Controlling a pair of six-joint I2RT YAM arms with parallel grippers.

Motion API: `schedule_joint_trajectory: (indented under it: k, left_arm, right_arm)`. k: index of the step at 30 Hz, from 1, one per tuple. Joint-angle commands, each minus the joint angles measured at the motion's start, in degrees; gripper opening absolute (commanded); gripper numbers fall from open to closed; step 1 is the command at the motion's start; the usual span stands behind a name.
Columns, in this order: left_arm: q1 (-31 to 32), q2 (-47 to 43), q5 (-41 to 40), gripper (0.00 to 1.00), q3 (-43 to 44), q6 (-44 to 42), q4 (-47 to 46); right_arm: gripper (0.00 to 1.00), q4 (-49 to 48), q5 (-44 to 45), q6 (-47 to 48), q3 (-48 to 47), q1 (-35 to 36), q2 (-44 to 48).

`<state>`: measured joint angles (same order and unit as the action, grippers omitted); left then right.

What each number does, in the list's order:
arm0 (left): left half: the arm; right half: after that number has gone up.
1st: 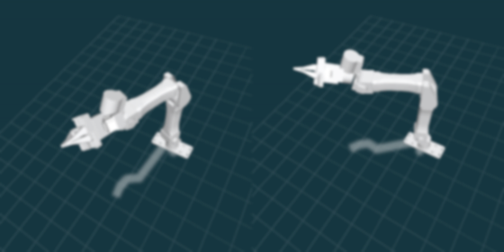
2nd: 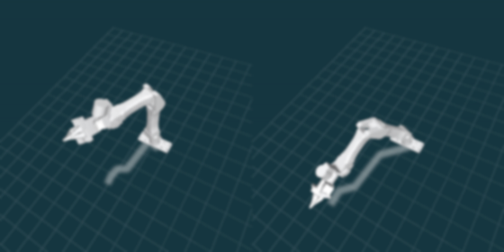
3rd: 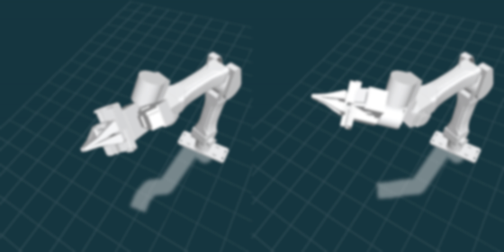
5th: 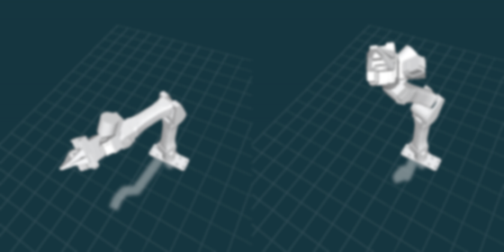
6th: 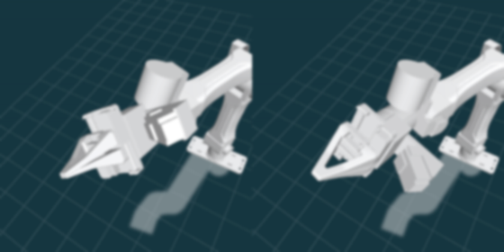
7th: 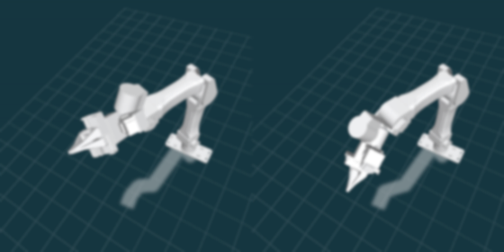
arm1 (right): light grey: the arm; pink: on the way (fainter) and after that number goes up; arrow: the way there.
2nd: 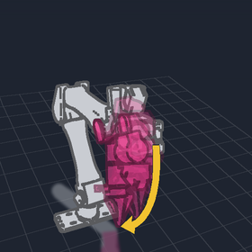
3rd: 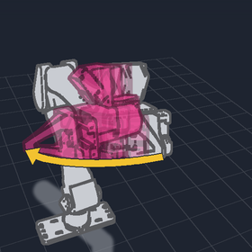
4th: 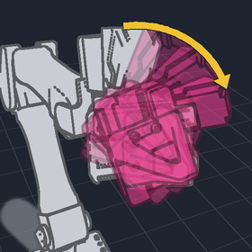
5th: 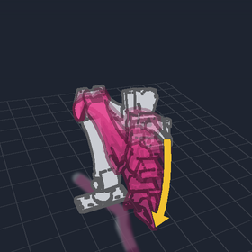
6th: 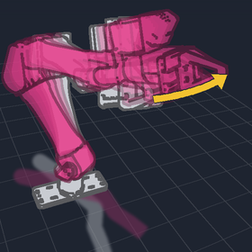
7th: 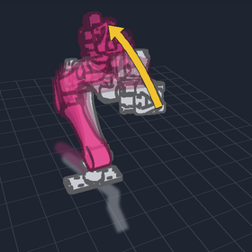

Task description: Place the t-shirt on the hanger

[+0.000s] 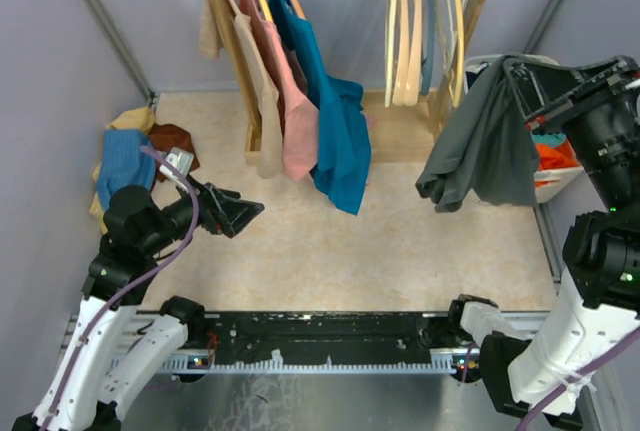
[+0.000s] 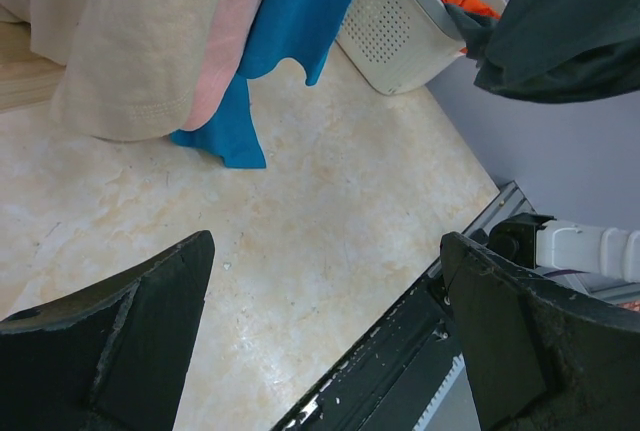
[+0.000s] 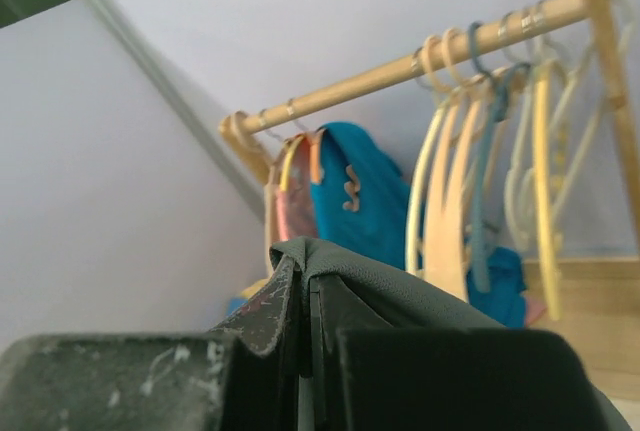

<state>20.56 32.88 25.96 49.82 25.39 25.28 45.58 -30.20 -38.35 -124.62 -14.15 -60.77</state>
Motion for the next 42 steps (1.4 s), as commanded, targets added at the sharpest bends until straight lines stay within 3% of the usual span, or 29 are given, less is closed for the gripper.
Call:
schedule_joint_trajectory:
  k: [1, 5, 15, 19, 23, 30, 36, 42]
  left_arm:
    - [0.3, -0.6, -0.6, 1.00, 1.7, -0.9, 0.3]
    - [0.4, -0.6, -0.1, 1.00, 1.8, -0.6, 0.2]
    - [0.4, 0.4, 1.9, 1.00, 0.4, -0.3, 0.2]
    - [0.3, 0.6, 2.2, 1.00, -0.1, -0.2, 0.3]
    - [0.4, 0.8, 2.0, 1.00, -0.2, -0.3, 0.8]
    - [0.4, 0.6, 0.4, 1.00, 1.4, -0.8, 3.1]
    - [0.4, -0.1, -2.0, 1.00, 4.2, -1.7, 6.2]
    - [0.4, -1.2, -5.4, 1.00, 8.8, -3.0, 10.4]
  right_arm:
    - [0.00, -17.5, -14.0, -13.3, 9.1, -0.3, 1.6]
    - [0.00, -28.3, -18.8, -20.2, 21.3, -0.3, 5.4]
    - [0.00, -31.0, -19.7, -18.5, 53.2, 0.2, 18.4]
    - [0.00, -29.2, -16.9, -15.8, 63.6, 3.8, 22.4]
    - [0.00, -28.3, -10.5, -13.6, 70.2, 13.7, 23.6]
    - [0.00, -31.5, 9.2, -12.6, 74.9, 40.2, 20.3]
    - [0.00, -35.5, 22.4, -10.3, 70.4, 60.2, 9.2]
    - [0.00, -38.5, 25.3, -7.4, 60.3, 70.8, -5.8]
